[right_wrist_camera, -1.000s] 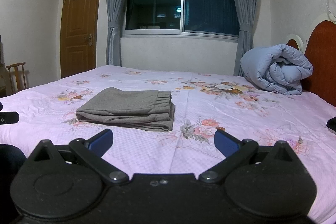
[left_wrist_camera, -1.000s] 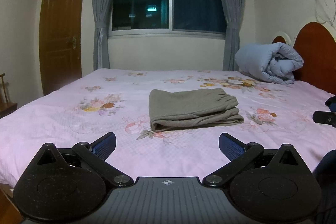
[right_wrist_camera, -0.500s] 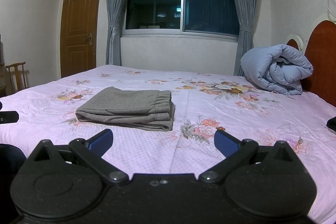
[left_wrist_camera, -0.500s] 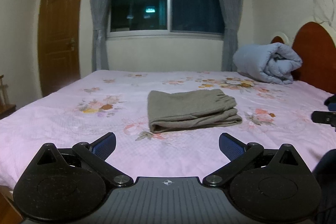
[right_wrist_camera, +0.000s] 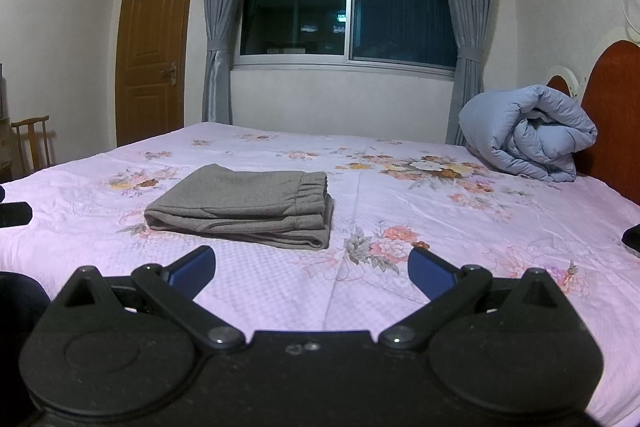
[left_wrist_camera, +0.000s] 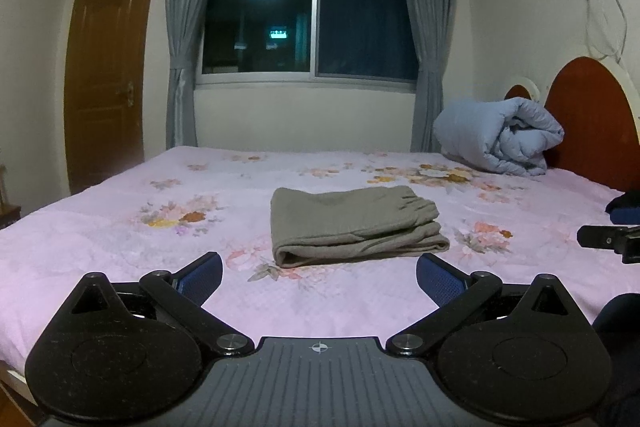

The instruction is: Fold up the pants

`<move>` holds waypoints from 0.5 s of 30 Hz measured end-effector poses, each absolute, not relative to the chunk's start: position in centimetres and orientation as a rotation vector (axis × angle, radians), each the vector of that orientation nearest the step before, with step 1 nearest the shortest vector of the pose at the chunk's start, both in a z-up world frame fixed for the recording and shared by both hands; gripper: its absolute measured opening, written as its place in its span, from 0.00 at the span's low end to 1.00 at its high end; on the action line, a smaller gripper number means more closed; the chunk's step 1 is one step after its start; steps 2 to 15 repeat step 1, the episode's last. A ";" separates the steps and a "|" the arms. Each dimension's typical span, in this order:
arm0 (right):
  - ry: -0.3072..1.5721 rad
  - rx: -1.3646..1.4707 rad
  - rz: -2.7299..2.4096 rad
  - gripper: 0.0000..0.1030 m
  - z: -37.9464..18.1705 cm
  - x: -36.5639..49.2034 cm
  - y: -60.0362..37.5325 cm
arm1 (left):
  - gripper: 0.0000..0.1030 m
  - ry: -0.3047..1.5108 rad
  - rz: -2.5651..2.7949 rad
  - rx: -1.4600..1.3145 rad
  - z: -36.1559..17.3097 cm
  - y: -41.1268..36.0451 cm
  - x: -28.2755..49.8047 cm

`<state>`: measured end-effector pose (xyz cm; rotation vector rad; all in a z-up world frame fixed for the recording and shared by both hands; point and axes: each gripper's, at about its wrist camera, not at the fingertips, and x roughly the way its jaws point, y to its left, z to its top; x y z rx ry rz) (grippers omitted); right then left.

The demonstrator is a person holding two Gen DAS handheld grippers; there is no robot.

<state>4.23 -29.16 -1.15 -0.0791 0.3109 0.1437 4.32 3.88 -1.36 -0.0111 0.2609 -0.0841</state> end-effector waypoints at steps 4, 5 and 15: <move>0.310 -0.079 0.144 0.94 -1.1 4.2 -29.2 | 1.00 0.256 -0.076 -0.012 -1.4 3.9 4.2; 0.310 -0.079 0.144 0.94 -1.1 4.2 -29.2 | 1.00 0.256 -0.076 -0.012 -1.4 3.9 4.2; 0.310 -0.079 0.144 0.94 -1.1 4.2 -29.2 | 1.00 0.256 -0.076 -0.012 -1.4 3.9 4.2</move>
